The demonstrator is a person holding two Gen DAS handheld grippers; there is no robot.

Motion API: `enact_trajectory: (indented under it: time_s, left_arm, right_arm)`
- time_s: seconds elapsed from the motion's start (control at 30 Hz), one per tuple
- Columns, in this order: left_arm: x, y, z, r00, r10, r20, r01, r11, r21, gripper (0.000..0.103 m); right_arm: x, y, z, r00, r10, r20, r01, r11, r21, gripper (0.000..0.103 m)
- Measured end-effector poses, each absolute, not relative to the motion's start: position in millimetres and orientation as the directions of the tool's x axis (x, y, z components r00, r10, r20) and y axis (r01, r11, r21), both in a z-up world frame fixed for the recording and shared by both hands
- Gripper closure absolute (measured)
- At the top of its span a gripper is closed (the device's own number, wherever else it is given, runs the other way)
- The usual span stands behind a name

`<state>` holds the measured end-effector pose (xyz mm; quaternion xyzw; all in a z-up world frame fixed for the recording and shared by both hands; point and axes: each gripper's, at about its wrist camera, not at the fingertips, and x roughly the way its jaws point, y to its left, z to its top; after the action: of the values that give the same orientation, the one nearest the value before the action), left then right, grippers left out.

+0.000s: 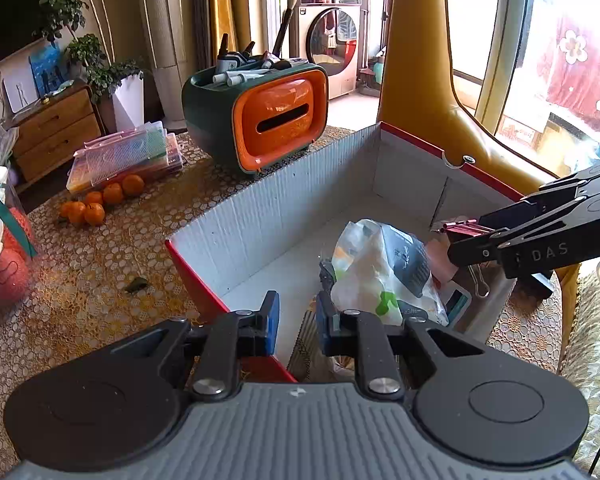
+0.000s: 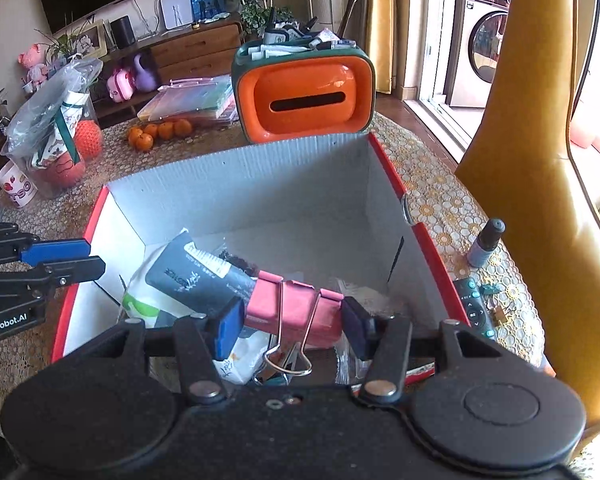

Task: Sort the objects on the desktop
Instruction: 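Open the right tool to drop the clip while the left tool drops the cable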

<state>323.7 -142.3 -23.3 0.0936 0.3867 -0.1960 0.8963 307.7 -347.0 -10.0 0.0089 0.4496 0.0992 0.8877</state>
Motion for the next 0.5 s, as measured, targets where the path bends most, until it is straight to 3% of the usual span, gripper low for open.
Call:
enact_trajectory:
  time_s: [0.23, 0.5]
  left_arm:
    - [324.2, -142.2, -32.5, 0.591, -0.296, -0.751, 0.41, 0.911, -0.037, 0.084]
    - [318.7, -146.6, -31.3, 0.58, -0.313, -0.752, 0.396, 0.915, -0.076, 0.084]
  right_arm:
    - [307.8, -342.0, -29.4, 0.542, 0.174, -0.822, -0.182, 0.979, 0.088, 0.051]
    - [301.9, -341.3, -25.3, 0.541, 0.199, -0.817, -0.208, 0.973, 0.099, 0.038]
